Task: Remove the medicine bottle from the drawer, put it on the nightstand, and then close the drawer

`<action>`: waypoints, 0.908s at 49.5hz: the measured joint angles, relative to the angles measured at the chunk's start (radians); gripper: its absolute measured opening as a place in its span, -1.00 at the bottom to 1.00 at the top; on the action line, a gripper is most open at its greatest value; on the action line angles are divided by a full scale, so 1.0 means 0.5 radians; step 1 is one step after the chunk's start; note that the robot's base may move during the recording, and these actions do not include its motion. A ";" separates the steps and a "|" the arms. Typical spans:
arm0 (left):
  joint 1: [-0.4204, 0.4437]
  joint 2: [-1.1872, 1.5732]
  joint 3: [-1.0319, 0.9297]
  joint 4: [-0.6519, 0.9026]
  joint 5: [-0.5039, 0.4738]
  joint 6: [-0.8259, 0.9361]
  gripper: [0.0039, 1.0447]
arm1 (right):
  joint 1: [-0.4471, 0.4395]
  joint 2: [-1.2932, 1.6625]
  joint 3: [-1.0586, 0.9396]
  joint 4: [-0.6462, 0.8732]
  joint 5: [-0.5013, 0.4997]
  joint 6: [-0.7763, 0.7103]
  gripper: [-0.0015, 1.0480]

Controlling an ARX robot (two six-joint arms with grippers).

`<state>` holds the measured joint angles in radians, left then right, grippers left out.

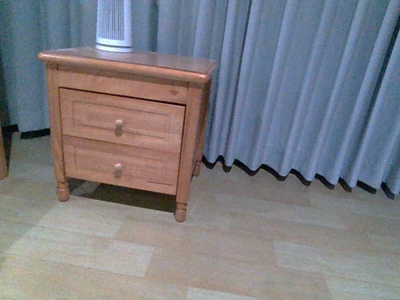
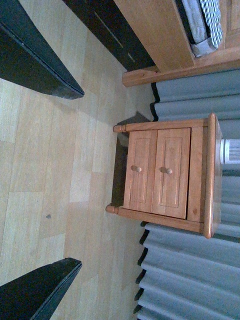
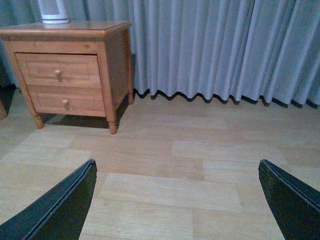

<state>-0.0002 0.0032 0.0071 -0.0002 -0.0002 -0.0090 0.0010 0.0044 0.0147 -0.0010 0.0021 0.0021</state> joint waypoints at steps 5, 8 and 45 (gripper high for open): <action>0.000 0.000 0.000 0.000 0.000 0.000 0.88 | 0.000 0.000 -0.001 0.000 -0.001 0.000 0.87; 0.000 0.000 0.000 0.000 0.000 0.000 0.88 | 0.000 0.000 -0.001 0.000 -0.001 0.000 0.87; 0.000 0.000 0.000 0.000 0.000 0.000 0.88 | 0.000 0.000 -0.001 0.000 -0.003 0.000 0.87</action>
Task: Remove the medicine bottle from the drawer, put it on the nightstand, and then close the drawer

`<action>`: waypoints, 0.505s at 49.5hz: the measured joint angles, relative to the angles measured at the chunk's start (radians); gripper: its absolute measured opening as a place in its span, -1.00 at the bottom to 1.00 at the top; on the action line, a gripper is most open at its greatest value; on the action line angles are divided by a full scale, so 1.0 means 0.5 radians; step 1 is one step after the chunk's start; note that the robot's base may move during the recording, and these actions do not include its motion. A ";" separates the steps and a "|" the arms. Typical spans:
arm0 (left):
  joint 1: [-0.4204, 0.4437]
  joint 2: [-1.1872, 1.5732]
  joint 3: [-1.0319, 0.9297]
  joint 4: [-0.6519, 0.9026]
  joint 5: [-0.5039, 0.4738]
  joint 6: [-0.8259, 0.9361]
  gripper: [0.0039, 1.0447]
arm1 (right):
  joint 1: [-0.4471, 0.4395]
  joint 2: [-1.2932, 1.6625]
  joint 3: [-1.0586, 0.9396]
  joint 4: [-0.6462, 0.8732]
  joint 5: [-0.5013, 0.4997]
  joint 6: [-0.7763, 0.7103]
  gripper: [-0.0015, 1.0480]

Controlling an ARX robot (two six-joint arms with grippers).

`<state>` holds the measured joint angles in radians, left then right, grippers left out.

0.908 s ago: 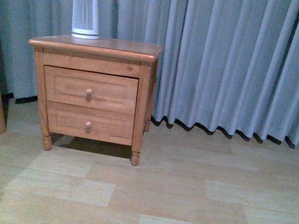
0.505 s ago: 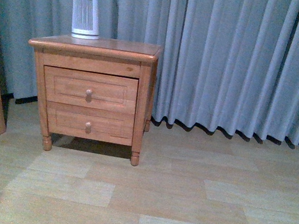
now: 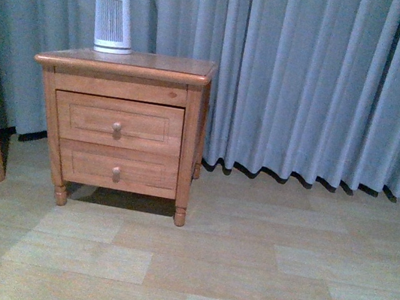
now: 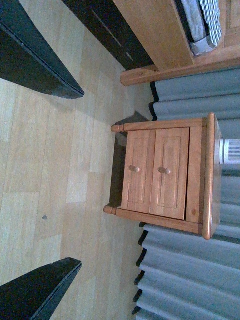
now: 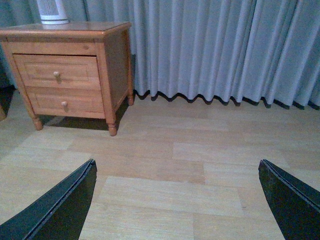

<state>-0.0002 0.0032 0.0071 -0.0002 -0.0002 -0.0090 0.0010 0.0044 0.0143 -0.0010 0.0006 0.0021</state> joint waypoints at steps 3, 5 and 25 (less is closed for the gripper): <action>0.000 0.000 0.000 0.000 0.000 0.000 0.88 | 0.000 0.000 0.000 0.000 0.000 0.001 0.87; 0.000 0.000 0.000 0.000 0.000 0.000 0.88 | 0.000 0.000 0.001 0.000 0.000 0.000 0.87; 0.000 0.000 0.000 0.000 0.000 0.000 0.88 | 0.000 0.000 0.000 0.000 -0.001 0.000 0.87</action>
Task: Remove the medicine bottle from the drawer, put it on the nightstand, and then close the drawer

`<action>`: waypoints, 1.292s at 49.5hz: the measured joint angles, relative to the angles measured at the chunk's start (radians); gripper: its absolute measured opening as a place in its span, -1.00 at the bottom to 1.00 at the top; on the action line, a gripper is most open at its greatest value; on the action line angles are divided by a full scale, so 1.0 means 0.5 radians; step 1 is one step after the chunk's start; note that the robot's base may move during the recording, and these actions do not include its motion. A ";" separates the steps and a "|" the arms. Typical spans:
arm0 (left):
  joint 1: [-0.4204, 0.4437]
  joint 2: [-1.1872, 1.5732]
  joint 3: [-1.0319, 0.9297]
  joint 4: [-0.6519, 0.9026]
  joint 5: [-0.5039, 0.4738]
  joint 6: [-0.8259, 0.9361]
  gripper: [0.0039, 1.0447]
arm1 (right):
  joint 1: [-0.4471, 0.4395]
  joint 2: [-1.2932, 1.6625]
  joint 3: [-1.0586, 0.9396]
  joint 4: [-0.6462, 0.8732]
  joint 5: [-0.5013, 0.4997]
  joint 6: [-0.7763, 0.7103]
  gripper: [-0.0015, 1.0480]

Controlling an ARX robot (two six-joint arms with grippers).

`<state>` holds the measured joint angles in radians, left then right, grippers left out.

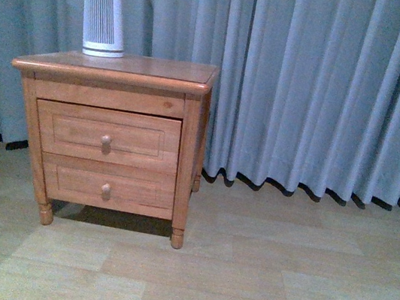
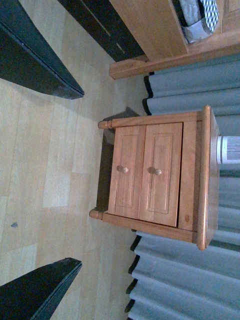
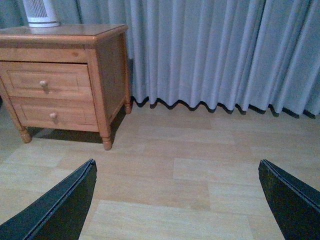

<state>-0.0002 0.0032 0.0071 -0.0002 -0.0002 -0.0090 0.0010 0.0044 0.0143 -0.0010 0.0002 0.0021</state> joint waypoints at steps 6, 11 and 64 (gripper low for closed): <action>0.000 0.000 0.000 0.000 0.000 0.000 0.88 | 0.000 0.000 0.001 0.000 0.000 0.000 0.87; 0.000 0.000 0.000 0.000 0.000 0.000 0.88 | 0.000 0.000 0.001 0.000 -0.001 0.000 0.87; 0.000 -0.001 0.000 0.000 0.000 0.001 0.88 | 0.000 0.001 0.000 0.000 -0.002 0.000 0.87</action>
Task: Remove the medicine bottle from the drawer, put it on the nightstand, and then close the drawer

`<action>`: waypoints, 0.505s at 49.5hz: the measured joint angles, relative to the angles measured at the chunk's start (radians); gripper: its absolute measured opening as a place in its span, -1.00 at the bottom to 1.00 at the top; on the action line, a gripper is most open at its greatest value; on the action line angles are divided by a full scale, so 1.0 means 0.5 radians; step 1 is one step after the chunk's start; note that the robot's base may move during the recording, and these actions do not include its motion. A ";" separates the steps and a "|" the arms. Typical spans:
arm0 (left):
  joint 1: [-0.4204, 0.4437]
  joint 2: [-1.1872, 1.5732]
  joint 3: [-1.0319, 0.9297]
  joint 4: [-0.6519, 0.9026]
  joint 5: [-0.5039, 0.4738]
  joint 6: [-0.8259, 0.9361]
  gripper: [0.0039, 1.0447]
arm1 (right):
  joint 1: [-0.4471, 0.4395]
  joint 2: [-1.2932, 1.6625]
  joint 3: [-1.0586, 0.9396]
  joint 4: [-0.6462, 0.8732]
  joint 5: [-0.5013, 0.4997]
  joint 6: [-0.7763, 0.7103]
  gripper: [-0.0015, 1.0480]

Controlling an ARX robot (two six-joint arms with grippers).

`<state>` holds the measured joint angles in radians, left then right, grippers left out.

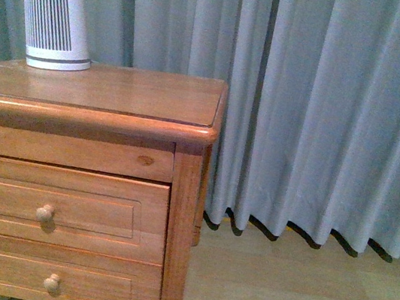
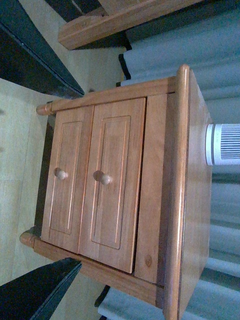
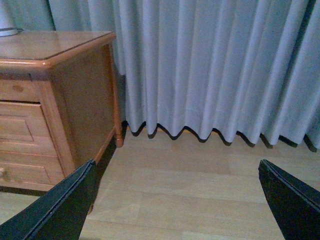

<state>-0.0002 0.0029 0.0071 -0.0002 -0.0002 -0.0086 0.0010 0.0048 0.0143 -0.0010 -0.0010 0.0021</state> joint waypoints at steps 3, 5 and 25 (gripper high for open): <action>0.000 0.000 0.000 0.000 -0.001 0.000 0.88 | 0.000 0.000 0.001 0.000 0.000 0.000 0.87; 0.018 0.035 0.021 -0.060 0.043 -0.025 0.88 | 0.000 0.000 0.001 0.000 0.000 0.000 0.87; -0.061 1.753 0.919 0.544 0.333 -0.191 0.88 | 0.000 0.000 0.001 0.000 0.001 0.000 0.87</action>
<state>-0.0307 0.8795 0.4664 0.2718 0.1665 -0.1040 0.0010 0.0048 0.0147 -0.0010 -0.0006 0.0021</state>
